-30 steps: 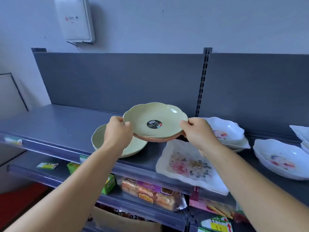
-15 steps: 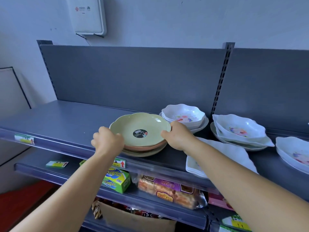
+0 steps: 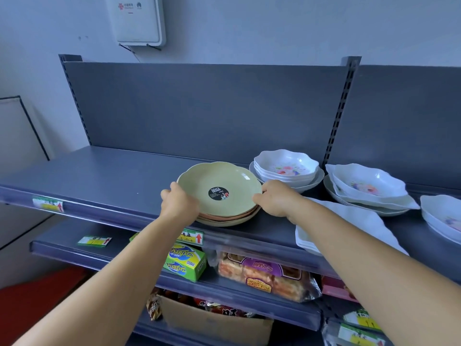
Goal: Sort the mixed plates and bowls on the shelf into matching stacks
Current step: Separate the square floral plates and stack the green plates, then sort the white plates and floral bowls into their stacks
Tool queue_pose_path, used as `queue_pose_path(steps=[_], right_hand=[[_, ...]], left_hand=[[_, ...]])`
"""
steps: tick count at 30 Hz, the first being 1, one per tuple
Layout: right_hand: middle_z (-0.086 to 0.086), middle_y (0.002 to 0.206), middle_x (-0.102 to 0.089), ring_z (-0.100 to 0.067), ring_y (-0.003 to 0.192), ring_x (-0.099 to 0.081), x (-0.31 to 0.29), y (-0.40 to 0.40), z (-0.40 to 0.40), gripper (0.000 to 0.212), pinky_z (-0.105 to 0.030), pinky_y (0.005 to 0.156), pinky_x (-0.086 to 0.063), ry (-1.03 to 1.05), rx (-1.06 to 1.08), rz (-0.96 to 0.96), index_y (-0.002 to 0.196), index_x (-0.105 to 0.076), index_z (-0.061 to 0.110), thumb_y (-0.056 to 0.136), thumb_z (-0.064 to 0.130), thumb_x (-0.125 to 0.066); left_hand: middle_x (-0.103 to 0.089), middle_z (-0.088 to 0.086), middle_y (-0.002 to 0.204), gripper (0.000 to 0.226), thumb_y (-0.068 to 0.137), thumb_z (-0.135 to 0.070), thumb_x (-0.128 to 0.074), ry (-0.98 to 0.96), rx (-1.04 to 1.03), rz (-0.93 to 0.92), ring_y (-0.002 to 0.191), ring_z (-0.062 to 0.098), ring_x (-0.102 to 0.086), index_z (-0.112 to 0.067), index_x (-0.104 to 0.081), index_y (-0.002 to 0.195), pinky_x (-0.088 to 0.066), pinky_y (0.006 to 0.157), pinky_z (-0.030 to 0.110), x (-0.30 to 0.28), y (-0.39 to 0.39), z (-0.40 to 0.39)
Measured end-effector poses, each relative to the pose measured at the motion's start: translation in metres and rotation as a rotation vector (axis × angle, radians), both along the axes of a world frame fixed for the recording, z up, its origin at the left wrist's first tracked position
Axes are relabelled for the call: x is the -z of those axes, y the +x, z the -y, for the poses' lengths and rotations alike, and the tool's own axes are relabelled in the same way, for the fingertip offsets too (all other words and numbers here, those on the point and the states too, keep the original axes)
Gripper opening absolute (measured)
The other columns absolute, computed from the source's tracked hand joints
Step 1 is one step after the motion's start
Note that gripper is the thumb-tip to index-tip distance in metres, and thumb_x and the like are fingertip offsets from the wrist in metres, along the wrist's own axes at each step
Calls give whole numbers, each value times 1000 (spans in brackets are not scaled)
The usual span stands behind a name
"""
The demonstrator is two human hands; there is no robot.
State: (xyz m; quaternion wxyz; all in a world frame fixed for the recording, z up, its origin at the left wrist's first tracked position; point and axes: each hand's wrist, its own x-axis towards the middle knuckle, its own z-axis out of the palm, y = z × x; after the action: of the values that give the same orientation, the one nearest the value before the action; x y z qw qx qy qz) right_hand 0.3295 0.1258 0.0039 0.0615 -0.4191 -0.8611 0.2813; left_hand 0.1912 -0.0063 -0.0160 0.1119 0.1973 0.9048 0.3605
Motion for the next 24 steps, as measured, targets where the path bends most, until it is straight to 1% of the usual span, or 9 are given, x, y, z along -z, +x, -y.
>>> queue_pose_path(steps=[4,8,12,15,17,19,21,23,24], right_hand=[[0,66,-35,-18,57,-30,-3,6,0,26,-29,49,-23,-21,17,23,67,-37,16,92,20,-45],[-1,62,-32,-18,55,-27,-7,16,-4,32,-29,48,-21,-35,-11,-12,62,-34,16,93,17,-44],[1,64,-30,-17,58,-25,-13,32,-15,31,-28,53,-21,-35,-33,-117,63,-32,14,92,17,-45],[0,74,-37,-20,65,-33,-17,47,-26,21,-29,62,-28,3,-3,-189,72,-43,7,91,15,-45],[-3,88,-54,-27,78,-53,-20,61,-33,23,-32,71,-43,18,24,-209,93,-61,-1,92,15,-44],[-19,103,-63,-39,94,-59,-21,78,-43,33,-38,82,-50,37,59,-212,116,-57,-5,93,16,-44],[-22,121,-62,-41,111,-57,-22,96,-53,34,-46,94,-50,42,95,-222,121,-57,-2,95,17,-45],[-18,122,-63,-37,114,-57,-21,114,-66,33,-46,98,-47,41,144,-232,122,-59,4,96,20,-47],[-14,119,-65,-34,112,-59,-21,123,-75,33,-44,99,-47,42,172,-235,124,-60,8,96,21,-47]], left_hand=[[-32,20,138,41,92,-4,-39,-46,16,-5,117,43,-49,1,-36,133,-44,91,46,-1,0,-3],[-31,19,143,46,92,-7,-45,-73,-36,-34,131,37,-34,1,-34,136,-37,101,43,-2,5,-8],[-26,12,151,48,93,-17,-46,-64,-29,-210,140,32,-20,-3,-34,136,-22,113,40,-8,19,-17],[-21,7,155,56,96,-27,-45,-45,100,-326,144,30,-11,-10,-28,147,-16,118,40,-15,44,-32],[-24,6,154,57,97,-28,-46,10,207,-338,143,29,-14,-15,-28,150,-17,116,38,-20,66,-45],[-30,6,150,54,97,-25,-46,87,321,-310,140,28,-20,-17,-32,148,-22,112,34,-24,89,-61],[-38,6,146,51,97,-22,-46,125,420,-285,135,27,-31,-18,-36,147,-29,108,32,-26,109,-80],[-47,5,138,46,96,-21,-46,140,507,-232,125,25,-44,-19,-42,142,-39,101,33,-27,128,-100],[-52,4,130,38,96,-20,-47,150,541,-181,115,24,-51,-24,-49,134,-43,95,34,-28,137,-110]])
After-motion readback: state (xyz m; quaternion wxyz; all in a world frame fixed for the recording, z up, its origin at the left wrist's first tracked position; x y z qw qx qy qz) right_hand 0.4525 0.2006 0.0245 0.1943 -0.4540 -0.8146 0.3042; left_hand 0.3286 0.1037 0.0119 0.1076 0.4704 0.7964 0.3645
